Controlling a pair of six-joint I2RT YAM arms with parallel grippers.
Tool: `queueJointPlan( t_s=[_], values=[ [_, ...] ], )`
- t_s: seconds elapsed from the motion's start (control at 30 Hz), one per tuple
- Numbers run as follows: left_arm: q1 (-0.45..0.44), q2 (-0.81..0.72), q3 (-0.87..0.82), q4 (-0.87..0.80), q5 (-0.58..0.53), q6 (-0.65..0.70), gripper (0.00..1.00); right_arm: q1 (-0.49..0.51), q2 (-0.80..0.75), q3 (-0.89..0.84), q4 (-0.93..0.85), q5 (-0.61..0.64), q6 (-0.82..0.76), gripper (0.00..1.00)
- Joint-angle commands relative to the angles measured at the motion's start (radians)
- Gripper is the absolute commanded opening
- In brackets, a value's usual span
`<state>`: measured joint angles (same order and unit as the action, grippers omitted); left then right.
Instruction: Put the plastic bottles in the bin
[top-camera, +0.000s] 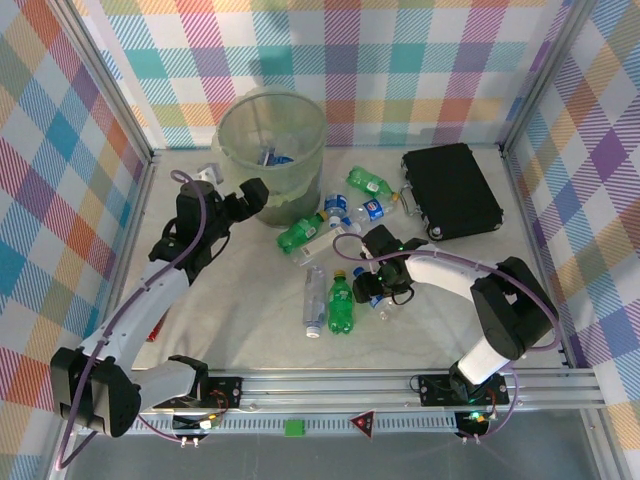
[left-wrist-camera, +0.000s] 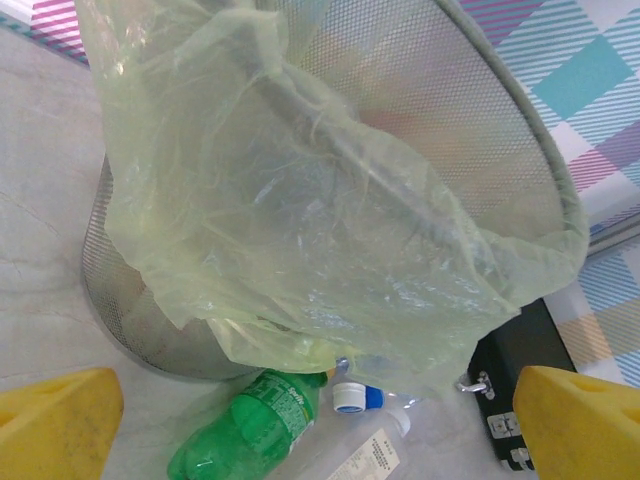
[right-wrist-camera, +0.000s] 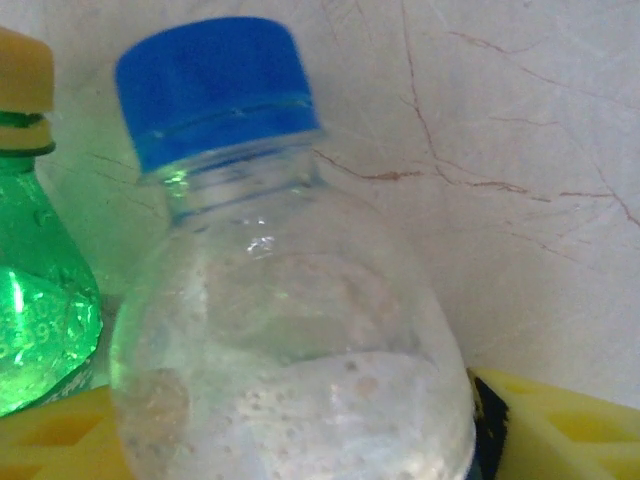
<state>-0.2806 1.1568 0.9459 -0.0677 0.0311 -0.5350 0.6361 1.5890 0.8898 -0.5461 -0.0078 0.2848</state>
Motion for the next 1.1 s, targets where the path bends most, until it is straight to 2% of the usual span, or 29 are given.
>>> queueJointPlan(
  t_s=[0.0, 0.17, 0.33, 0.53, 0.87, 1.07],
  values=[
    [0.011, 0.03, 0.013, 0.031, 0.02, -0.005, 1.0, 0.004, 0.002, -0.014, 0.007, 0.006, 0.022, 0.65],
    [0.011, 0.049, 0.03, 0.043, 0.024, -0.005, 1.0, 0.005, -0.048, -0.012, -0.01, 0.02, 0.017, 0.52],
    [0.012, 0.031, 0.021, 0.052, -0.001, 0.001, 1.0, 0.005, -0.141, 0.05, -0.048, 0.012, -0.03, 0.51],
    [0.014, -0.017, -0.016, 0.026, -0.048, 0.031, 1.0, 0.004, -0.183, 0.228, -0.047, -0.003, -0.087, 0.51],
    [0.02, -0.111, -0.112, -0.036, -0.107, 0.091, 1.0, 0.005, -0.064, 0.615, 0.13, -0.184, -0.079, 0.51],
    [0.021, -0.131, -0.25, 0.001, -0.078, 0.022, 1.0, 0.004, 0.07, 0.83, 0.249, -0.244, -0.006, 0.5]
  ],
)
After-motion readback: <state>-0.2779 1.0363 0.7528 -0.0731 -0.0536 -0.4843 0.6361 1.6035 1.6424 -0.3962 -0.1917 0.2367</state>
